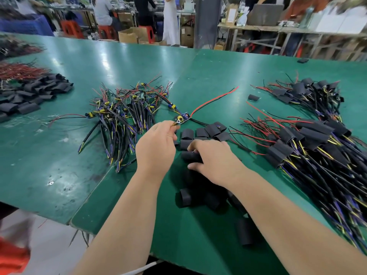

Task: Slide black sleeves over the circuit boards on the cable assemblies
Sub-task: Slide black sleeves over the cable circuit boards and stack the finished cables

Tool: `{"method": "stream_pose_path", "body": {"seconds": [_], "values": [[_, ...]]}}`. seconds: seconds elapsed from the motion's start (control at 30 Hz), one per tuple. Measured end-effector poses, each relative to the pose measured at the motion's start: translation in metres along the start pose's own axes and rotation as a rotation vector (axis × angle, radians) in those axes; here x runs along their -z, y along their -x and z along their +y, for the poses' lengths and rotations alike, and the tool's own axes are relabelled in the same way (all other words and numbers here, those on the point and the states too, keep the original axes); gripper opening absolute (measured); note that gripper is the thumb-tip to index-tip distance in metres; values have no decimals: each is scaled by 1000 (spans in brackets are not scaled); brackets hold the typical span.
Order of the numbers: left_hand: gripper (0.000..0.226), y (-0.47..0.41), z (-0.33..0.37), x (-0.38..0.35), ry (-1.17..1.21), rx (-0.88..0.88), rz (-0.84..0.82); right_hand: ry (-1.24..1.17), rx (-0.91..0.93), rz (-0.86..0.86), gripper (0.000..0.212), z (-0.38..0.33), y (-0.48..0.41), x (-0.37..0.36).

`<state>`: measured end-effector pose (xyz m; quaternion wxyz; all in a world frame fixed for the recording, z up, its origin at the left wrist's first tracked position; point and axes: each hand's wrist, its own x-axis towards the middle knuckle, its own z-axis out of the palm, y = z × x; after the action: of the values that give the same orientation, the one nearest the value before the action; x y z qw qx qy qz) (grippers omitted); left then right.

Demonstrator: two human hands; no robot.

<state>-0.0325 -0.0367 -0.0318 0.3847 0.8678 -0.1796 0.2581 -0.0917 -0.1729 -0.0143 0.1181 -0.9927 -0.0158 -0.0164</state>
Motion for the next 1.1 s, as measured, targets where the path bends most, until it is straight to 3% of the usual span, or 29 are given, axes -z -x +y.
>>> {"method": "stream_pose_path", "body": {"seconds": [0.13, 0.3, 0.43, 0.5, 0.6, 0.67, 0.73, 0.83, 1.1], "values": [[24, 0, -1, -1, 3, -14, 10, -155, -49, -65, 30, -2, -8, 10], [24, 0, -2, -1, -18, -52, 9, -249, -100, -165, 51, 0, -12, 20], [31, 0, 0, 0, 13, -88, 13, -304, -85, 78, 20, 17, 0, 30], [37, 1, 1, 1, 37, -104, 14, -523, -139, 252, 15, 36, 12, 33], [43, 2, 3, 2, 63, -138, 19, -1212, -315, 463, 18, 62, 28, 38], [44, 3, 5, 2, 81, -179, 27, -1672, -401, 537, 9, 73, 34, 40], [44, 4, 7, 1, 99, -221, 42, -1971, -454, 596, 11, 80, 39, 41], [42, 7, 9, 1, 126, -264, 56, -2188, -421, 614, 16, 80, 43, 40], [35, 9, 10, -1, 105, -308, 41, -2372, -378, 564, 25, 79, 41, 39]]}}
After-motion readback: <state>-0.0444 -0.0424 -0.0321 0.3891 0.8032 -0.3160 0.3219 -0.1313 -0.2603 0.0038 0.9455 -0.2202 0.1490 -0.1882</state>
